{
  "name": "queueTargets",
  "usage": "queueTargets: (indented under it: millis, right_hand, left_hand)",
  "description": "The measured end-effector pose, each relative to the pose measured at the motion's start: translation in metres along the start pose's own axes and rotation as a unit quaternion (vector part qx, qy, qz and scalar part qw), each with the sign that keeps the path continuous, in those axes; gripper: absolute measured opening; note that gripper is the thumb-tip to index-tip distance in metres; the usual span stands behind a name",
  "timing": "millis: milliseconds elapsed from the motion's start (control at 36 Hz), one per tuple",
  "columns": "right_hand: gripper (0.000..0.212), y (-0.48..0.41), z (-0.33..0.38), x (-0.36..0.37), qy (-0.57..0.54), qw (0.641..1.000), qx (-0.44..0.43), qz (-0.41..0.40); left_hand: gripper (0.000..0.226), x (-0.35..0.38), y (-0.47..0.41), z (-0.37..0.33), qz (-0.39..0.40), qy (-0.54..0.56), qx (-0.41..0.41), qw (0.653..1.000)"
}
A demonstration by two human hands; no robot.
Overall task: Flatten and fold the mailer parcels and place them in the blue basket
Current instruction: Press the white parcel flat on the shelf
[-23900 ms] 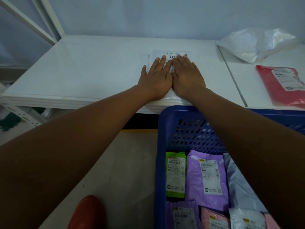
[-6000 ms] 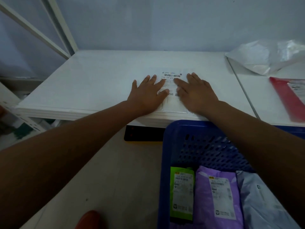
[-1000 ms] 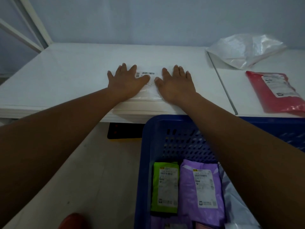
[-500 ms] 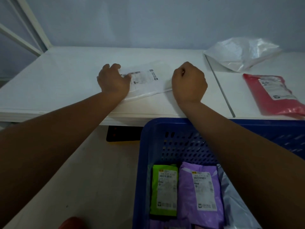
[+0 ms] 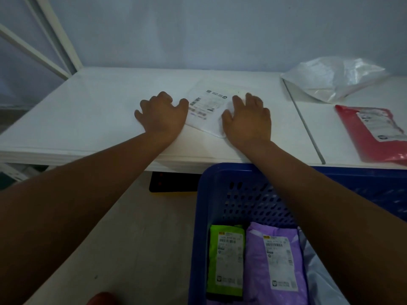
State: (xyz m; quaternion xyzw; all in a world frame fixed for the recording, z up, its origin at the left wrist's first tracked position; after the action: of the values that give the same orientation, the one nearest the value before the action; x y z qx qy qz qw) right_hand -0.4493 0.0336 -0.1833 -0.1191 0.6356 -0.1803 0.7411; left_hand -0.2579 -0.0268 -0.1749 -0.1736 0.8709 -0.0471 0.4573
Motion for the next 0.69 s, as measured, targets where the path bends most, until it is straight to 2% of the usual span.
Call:
queueTargets:
  millis: [83, 167, 222, 361, 500, 695]
  right_hand:
    - [0.052, 0.001, -0.002, -0.004, 0.012, 0.998, 0.055, -0.026]
    - [0.048, 0.000, -0.006, -0.007, 0.031, 0.992, 0.119, -0.035]
    - [0.051, -0.001, -0.008, -0.006, 0.035, 0.990, 0.139, -0.018]
    - [0.044, -0.003, -0.006, -0.005, 0.027, 0.996, 0.090, -0.012]
    - [0.033, -0.004, -0.014, -0.008, -0.103, 0.989, 0.110, 0.008]
    - [0.045, 0.000, -0.018, -0.014, -0.258, 0.954, 0.155, 0.005]
  left_hand:
    - [0.055, 0.001, -0.001, 0.000, -0.010, -0.020, 0.003, 1.000]
    - [0.065, 0.006, -0.003, 0.002, 0.029, -0.070, 0.003, 0.997]
    - [0.066, 0.010, -0.003, 0.002, 0.049, -0.072, 0.033, 0.996]
    - [0.034, 0.008, -0.001, 0.001, 0.048, 0.032, 0.094, 0.994]
    - [0.028, 0.004, -0.001, 0.004, 0.039, 0.110, 0.086, 0.989]
    - [0.017, -0.004, -0.004, 0.006, 0.065, 0.223, 0.019, 0.973]
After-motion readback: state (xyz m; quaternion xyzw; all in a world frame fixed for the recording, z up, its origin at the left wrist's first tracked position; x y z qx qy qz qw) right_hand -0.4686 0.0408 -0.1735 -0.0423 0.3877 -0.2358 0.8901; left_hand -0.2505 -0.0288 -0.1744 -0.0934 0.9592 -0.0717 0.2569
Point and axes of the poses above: each hand's wrist, its own y-axis away from the middle knuckle, its own x-axis out of the palm, z = x × y, the point moved 2 cm from there along -y, towards the middle knuckle, and after that the axes turned 4 degrees about -x, right-handed, at the moved point
